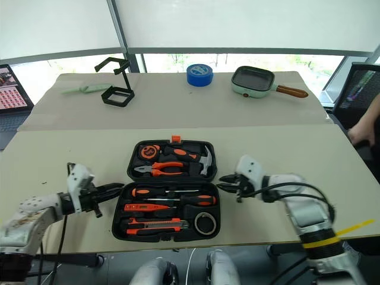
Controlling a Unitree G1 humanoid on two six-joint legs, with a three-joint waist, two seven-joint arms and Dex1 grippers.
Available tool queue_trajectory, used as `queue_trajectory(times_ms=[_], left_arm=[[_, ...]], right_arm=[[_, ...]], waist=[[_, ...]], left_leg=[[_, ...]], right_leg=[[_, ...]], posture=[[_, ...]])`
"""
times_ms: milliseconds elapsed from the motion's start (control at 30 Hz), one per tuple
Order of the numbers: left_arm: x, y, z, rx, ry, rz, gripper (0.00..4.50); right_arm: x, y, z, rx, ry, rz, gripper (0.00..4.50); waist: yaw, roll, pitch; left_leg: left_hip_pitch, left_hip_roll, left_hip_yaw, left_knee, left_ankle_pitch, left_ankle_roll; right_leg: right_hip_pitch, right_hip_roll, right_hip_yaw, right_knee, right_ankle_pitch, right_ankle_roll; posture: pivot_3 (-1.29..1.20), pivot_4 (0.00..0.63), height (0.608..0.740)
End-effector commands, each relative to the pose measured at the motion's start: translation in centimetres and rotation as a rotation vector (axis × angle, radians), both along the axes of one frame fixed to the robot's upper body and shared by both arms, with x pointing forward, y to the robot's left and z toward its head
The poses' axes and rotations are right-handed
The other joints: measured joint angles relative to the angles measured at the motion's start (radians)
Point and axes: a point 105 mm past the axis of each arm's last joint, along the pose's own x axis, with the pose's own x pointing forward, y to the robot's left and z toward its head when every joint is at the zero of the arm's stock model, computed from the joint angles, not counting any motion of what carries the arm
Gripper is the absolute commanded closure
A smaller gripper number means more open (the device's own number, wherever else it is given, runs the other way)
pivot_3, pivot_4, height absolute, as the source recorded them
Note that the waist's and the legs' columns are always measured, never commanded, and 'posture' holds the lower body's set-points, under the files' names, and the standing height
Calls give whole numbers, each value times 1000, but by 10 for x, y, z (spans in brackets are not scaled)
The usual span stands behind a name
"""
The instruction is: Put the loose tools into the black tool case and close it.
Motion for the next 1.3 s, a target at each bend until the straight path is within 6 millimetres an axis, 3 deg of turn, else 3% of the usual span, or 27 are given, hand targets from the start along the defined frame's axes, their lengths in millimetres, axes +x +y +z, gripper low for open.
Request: queue_trajectory(times_ms=[33,133,200,267,367,467,600,900,1067,1200,1300], left_arm=[[0,16,12,78,98,73,2315],[10,13,38,0,89,95,1286],[25,5,56,-55,102,108,538],[32,-3,62,-34,159,103,141],[44,-5,59,-20,246,160,141],[60,-9,58,-44,321,247,141],[62,-26,55,-42,420,211,141],[65,-40,42,-44,476,195,141],[68,-46,37,-87,503,199,0],[66,-51,30,-131,547,198,968],[66,-51,29,-160,563,207,2015]], right_arm=[[6,1,50,113,-25,-31,2016],[7,-6,62,2,117,-126,988],[14,6,75,119,318,-211,269],[11,20,81,178,493,-219,5],[17,22,70,89,592,-320,5],[30,31,68,90,620,-368,5],[43,35,60,55,628,-448,5],[52,39,37,49,692,-545,5],[50,40,27,23,708,-552,1267],[47,33,19,21,722,-577,2607],[47,30,18,28,728,-591,3596]], waist=[[-1,0,0],[0,0,1],[1,0,2],[1,-3,4],[0,-4,4],[0,-4,4],[-5,-5,4],[-5,-5,4],[-3,-5,4],[-3,-5,4],[-1,-5,4]], left_leg=[[0,0,-1,0,0,0],[0,0,-2,-1,-2,5],[0,1,-2,0,-2,5],[0,1,-3,1,-1,4],[-1,1,-4,0,2,3],[-2,-1,-4,-1,5,-1],[-7,-4,-2,0,6,0],[-10,-4,-2,-1,6,0],[-8,-5,-2,0,6,-1],[-3,-5,-2,0,6,-1],[-3,-5,-2,0,6,-1]], right_leg=[[0,0,0,0,0,0],[-1,1,1,1,0,0],[-1,1,1,2,1,-1],[-1,1,0,2,2,-4],[0,2,-2,1,8,-13],[0,3,-3,1,9,-13],[-4,4,-2,1,9,-10],[-6,3,-4,2,9,-8],[-5,2,-3,2,9,-8],[-1,2,-2,3,8,-8],[-1,2,-2,3,9,-8]], posture=[[0,150,740],[0,150,740],[0,150,740],[0,150,740],[0,150,740],[0,150,740],[0,150,740],[0,150,740],[0,150,740],[0,150,740],[0,150,740]])
